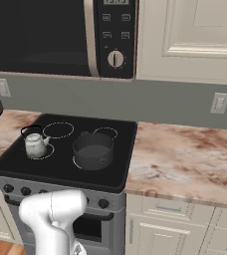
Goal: Pick the kettle from the counter and place it on a stove burner. Then turn the burner on.
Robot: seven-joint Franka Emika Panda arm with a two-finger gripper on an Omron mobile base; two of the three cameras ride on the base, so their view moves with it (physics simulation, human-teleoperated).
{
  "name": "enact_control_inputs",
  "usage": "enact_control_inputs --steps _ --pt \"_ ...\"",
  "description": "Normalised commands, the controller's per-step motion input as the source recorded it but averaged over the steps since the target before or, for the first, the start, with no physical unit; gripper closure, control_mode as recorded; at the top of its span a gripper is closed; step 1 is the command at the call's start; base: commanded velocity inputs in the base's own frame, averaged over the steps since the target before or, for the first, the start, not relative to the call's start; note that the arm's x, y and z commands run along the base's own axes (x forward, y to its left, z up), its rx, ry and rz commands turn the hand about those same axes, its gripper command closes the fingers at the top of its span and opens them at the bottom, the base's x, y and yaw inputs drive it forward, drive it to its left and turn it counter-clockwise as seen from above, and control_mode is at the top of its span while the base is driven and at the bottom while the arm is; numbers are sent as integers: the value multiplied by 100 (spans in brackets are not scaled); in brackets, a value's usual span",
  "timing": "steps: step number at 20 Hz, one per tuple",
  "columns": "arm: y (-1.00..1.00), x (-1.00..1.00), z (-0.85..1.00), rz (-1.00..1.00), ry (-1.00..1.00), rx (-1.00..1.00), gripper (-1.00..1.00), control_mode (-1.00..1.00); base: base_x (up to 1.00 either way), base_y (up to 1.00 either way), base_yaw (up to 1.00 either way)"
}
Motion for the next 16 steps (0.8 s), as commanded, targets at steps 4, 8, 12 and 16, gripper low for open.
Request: enact_control_inputs --steps 4,8,12,16 --pt "0 -15 -51 23 -9 -31 -100 -100 0 0 0" --pt "0 0 -42 24 0 -22 -100 -100 0 0 0" --pt "0 0 -6 4 3 -5 -100 -100 0 0 0" --pt "-17 1 -41 2 0 -16 -100 -100 0 0 0"
